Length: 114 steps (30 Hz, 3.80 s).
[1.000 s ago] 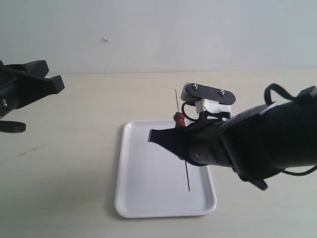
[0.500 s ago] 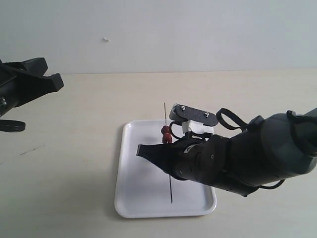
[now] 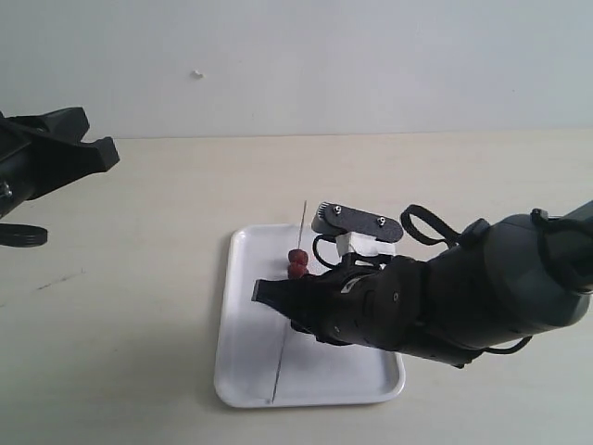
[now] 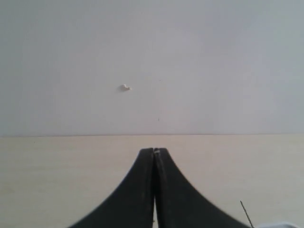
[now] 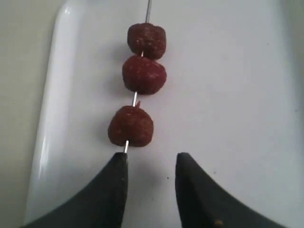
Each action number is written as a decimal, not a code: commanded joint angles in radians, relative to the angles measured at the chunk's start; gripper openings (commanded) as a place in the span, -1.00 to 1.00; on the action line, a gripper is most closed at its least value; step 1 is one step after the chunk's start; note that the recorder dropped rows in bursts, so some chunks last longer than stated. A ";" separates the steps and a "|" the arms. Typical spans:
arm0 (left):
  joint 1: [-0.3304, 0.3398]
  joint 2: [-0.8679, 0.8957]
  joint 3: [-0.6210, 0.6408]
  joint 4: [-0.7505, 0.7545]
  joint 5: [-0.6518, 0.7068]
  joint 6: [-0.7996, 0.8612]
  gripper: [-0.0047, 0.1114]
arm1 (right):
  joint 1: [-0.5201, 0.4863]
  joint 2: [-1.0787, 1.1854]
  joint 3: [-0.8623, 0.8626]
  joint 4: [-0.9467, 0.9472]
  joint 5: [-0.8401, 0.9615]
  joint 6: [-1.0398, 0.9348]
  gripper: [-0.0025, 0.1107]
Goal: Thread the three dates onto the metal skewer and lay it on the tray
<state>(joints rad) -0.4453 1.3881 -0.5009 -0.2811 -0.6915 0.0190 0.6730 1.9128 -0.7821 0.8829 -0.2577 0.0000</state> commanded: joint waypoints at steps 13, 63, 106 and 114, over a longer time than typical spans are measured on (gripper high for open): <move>0.004 -0.207 0.402 0.201 -0.521 -0.076 -0.92 | 0.002 -0.558 0.138 -0.012 0.114 -0.555 -0.96; 0.004 -0.364 0.501 0.292 -0.333 -0.311 -0.92 | -0.643 -1.785 0.366 -0.160 0.522 -0.600 -0.96; 0.004 -0.364 0.501 0.295 -0.333 -0.311 -0.92 | -0.720 -1.913 0.720 -0.883 0.647 0.054 -0.96; 0.013 -0.395 0.501 0.295 -0.321 -0.136 -0.92 | -0.720 -1.913 0.720 -0.883 0.645 0.054 -0.96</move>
<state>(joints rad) -0.4406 1.0235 -0.0042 0.0144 -1.0160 -0.2170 -0.0425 0.0033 -0.0663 0.0000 0.4055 0.0479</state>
